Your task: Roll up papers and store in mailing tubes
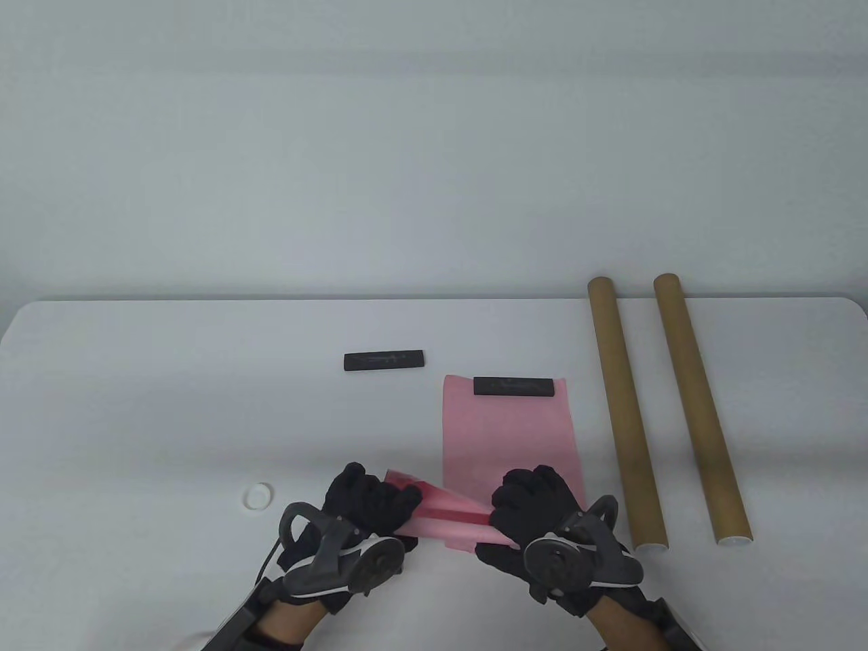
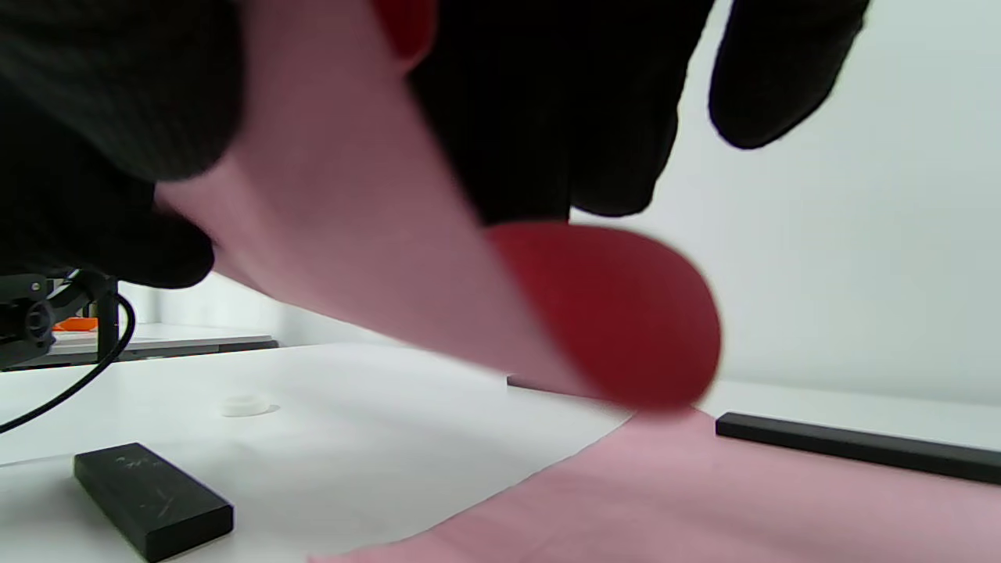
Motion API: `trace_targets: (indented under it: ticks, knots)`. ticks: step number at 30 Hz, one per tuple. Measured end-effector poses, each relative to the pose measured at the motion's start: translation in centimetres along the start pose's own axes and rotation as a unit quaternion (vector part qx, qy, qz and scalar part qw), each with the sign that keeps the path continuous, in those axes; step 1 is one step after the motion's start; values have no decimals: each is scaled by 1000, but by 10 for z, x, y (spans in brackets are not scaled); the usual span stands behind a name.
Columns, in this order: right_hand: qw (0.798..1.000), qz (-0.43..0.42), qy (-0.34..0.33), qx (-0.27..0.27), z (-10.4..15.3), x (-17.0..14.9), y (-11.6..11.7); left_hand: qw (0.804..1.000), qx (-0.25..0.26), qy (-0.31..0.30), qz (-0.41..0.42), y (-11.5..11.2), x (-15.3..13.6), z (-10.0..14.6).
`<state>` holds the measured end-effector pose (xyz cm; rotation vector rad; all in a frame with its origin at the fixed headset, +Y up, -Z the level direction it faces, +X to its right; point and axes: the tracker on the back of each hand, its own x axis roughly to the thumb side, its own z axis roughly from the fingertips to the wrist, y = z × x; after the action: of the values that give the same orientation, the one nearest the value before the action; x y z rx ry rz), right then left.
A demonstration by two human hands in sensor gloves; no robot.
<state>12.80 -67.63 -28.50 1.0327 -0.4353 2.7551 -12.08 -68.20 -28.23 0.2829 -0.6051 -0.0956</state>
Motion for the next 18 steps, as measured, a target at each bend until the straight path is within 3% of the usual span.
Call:
trace_targets:
  ticks: [6, 9, 14, 18]
  knots:
    - [999, 30, 1, -20, 2, 4, 0, 999, -23, 6, 42, -1, -5, -2]
    - [1000, 24, -4, -18, 1, 6, 2, 999, -20, 6, 24, -2, -5, -1]
    - [998, -45, 1, 45, -2, 1, 8, 1000, -5, 2, -1, 0, 0, 0]
    - [1000, -13, 9, 15, -1, 1, 5, 1000, -15, 3, 14, -1, -2, -1]
